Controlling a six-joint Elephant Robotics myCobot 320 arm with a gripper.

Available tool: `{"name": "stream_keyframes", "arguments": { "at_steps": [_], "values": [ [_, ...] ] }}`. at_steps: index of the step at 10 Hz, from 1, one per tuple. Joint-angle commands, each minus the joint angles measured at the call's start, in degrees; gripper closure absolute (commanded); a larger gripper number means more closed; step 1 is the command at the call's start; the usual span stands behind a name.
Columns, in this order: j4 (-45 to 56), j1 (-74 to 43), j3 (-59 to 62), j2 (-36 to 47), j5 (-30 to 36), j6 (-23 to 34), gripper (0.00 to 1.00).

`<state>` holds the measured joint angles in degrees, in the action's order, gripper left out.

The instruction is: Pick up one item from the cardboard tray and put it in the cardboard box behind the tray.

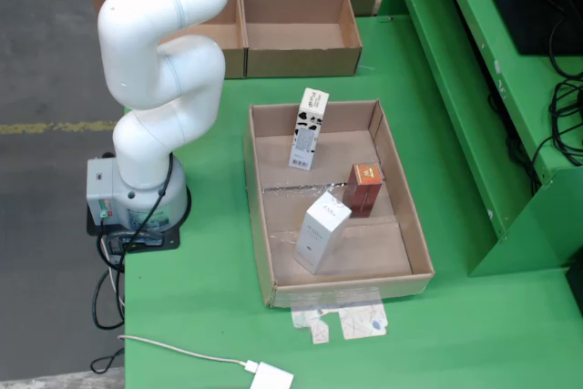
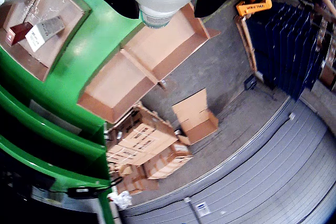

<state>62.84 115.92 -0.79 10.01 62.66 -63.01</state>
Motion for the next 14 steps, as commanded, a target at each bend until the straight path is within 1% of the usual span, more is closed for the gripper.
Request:
{"name": "stream_keyframes", "arguments": {
  "at_steps": [1, 3, 6, 7, 8, 10, 13, 14],
  "values": [
    [3.15, 14.78, 0.79, -0.88, -6.14, -4.51, 1.0],
    [5.62, 18.8, 0.79, -2.41, -9.17, -6.68, 1.0],
    [6.85, 20.31, 0.79, -2.91, -9.66, -7.88, 1.0],
    [0.53, 15.55, 0.79, -10.2, -15.5, 0.43, 1.0],
    [0.53, 15.55, 0.79, -10.2, -15.5, 0.43, 1.0],
    [-9.35, 8.39, 0.79, -16.86, -15.77, 9.51, 1.0],
    [-19.58, 3.65, 0.79, -22.33, -16.91, 17.46, 1.0],
    [-19.58, 3.65, 0.79, -22.33, -16.91, 17.46, 1.0]
  ]
}}
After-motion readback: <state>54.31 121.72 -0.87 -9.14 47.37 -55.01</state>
